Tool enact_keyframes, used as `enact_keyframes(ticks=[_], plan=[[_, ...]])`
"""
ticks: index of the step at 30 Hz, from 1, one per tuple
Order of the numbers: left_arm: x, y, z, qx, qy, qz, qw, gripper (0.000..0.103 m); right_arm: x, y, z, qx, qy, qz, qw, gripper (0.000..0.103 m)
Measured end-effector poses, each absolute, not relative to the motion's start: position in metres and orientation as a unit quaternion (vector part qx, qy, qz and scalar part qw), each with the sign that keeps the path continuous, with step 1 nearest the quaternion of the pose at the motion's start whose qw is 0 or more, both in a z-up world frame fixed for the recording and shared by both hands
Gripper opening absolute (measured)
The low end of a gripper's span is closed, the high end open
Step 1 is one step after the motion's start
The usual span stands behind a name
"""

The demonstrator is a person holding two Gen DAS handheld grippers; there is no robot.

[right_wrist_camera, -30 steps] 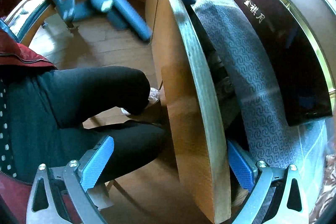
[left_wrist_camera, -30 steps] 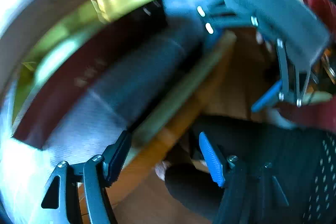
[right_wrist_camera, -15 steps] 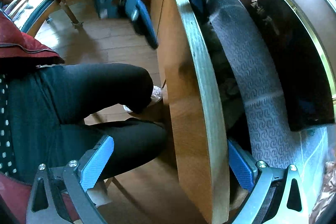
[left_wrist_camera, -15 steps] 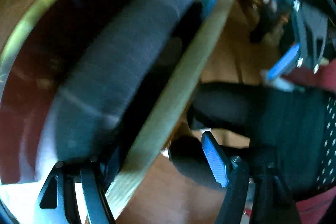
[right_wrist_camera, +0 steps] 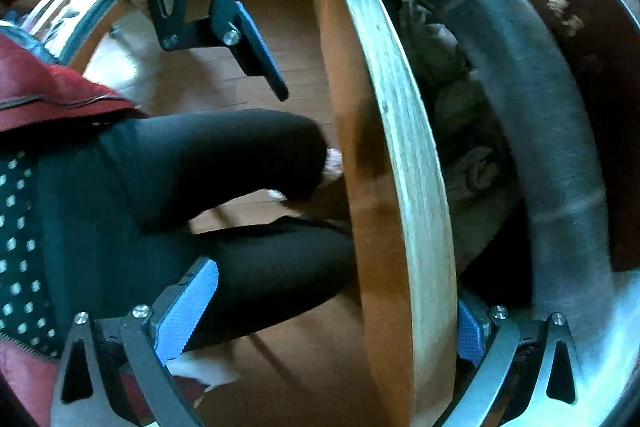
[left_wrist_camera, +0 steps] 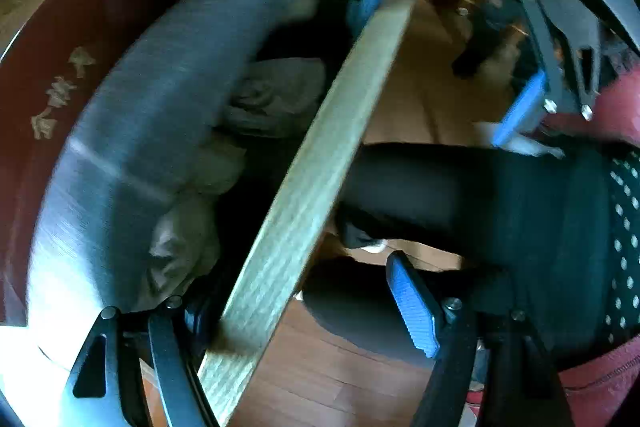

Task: Take underwear out of drawer
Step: 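Grip the drawer edge with the right tool and pull it open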

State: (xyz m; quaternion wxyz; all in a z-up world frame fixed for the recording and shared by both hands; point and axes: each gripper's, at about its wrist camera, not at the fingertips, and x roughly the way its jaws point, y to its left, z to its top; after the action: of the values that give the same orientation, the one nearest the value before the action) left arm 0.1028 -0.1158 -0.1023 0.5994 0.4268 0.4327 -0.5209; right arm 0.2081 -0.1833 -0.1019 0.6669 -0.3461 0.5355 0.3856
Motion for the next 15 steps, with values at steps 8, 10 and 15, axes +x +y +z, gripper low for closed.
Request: enact_keyframes(ticks=[8,10,15], plan=[[0.058,-0.095,-0.102,0.417,0.432,-0.523,0.605,0.075,0.16,-0.163,-0.108,-0.35,0.552,0.373,0.658,0.103],[0.044,-0.088,-0.101,0.418,0.432,-0.526,0.602,0.075,0.142,-0.157,-0.111,-0.359,0.552,0.378,0.651,0.103],[0.021,-0.076,-0.09,0.427,0.421,-0.516,0.612,0.075,0.099,-0.14,-0.12,-0.373,0.552,0.373,0.646,0.103]])
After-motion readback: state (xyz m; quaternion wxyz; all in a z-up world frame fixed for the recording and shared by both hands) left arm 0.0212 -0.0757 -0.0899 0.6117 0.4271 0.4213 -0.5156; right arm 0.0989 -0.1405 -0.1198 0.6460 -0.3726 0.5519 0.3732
